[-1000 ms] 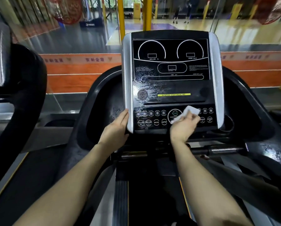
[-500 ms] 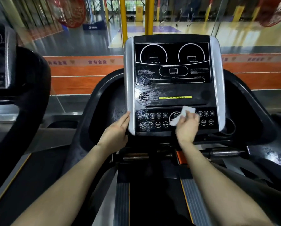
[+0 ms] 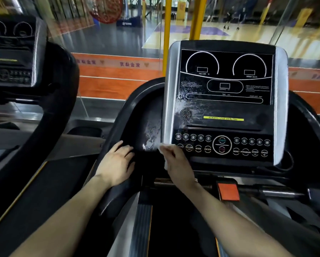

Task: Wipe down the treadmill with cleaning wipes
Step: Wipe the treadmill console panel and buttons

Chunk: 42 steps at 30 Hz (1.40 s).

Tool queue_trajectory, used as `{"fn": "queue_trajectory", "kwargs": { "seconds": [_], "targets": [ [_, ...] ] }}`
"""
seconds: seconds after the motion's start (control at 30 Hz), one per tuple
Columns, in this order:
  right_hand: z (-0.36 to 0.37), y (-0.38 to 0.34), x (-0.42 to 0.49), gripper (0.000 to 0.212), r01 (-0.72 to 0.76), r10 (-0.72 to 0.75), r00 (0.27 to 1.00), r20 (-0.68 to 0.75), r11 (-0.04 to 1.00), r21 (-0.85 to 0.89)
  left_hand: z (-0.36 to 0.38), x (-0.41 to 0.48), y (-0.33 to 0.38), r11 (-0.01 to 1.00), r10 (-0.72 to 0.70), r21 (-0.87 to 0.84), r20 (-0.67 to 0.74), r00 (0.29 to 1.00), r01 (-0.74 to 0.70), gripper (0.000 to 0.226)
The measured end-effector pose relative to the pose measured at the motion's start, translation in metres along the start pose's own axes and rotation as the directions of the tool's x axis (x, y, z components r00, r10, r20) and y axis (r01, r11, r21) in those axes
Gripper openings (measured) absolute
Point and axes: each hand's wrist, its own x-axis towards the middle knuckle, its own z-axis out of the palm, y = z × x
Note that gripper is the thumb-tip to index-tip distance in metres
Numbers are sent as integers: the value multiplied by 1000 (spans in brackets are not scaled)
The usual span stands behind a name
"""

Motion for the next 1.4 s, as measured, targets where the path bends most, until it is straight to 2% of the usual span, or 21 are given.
{"fn": "queue_trajectory", "kwargs": {
  "seconds": [0.03,0.07,0.1,0.17,0.23,0.3,0.37,0.47,0.5,0.57,0.63,0.7,0.8,0.9,0.97,1.0,1.07,1.13,1.23,1.33,1.4],
  "targets": [
    [-1,5,13,37,68,-68,998,16,997,-33,2,0,0,1000,-5,-10,-8,1000,5,44],
    [-10,3,41,40,175,-179,984,-4,969,-176,2,0,1,1000,-15,-22,-16,1000,14,42],
    [-14,6,74,42,181,-199,978,-59,958,-222,2,-1,2,999,-20,-30,-23,1000,19,41],
    [-31,4,141,37,52,-46,985,-166,998,26,1,-2,5,1000,-16,-27,-39,999,15,38],
    [-44,-5,176,36,3,15,985,-170,994,107,0,-2,6,1000,-19,-22,-56,998,17,37],
    [-41,-6,159,31,32,-23,992,-127,997,71,1,-2,6,999,-32,-43,-72,997,29,35],
    [-22,1,93,32,201,-204,979,-12,973,-115,3,-1,7,998,-39,-62,-109,993,32,32],
    [-14,12,25,48,434,-417,890,185,899,-58,5,-1,8,998,-17,-68,-117,993,9,32],
    [-22,12,39,43,438,-424,883,200,899,-26,6,1,7,997,-1,-75,-100,995,-7,34],
    [-40,7,107,18,321,-320,944,81,947,5,0,10,4,995,37,-88,-65,997,-43,40],
    [-61,3,190,21,171,-171,985,35,985,9,-15,31,2,996,54,-69,-64,997,-58,45],
    [-75,5,255,23,112,-111,994,-17,994,21,-35,61,-1,998,35,-48,-123,992,-41,43],
    [-73,6,256,24,180,-183,982,-42,982,-63,-51,99,-13,1000,-27,-16,-160,987,24,44],
    [-57,11,171,17,429,-425,903,58,897,-111,-49,126,-35,990,-142,-43,-196,970,136,54],
    [-55,16,128,20,657,-616,748,248,741,-139,-43,139,-46,977,-214,-63,-193,957,206,66],
    [-60,18,134,18,696,-650,709,271,707,-126,-38,145,-49,972,-234,-69,-185,954,225,70],
    [-73,22,190,12,666,-640,745,189,731,-151,-29,152,-50,965,-261,-57,-160,952,255,76],
    [-95,22,269,17,534,-535,842,65,811,-238,-24,154,-49,961,-278,-23,-137,951,277,82],
    [-120,28,373,25,364,-413,908,-65,858,-362,-24,155,-52,958,-285,-21,-116,951,285,96],
    [-115,26,381,29,342,-389,920,-47,856,-387,-21,153,-53,954,-294,17,-124,948,298,105],
    [-102,21,329,23,454,-473,881,16,836,-310,-19,153,-54,957,-281,29,-145,949,288,105]
  ]
}}
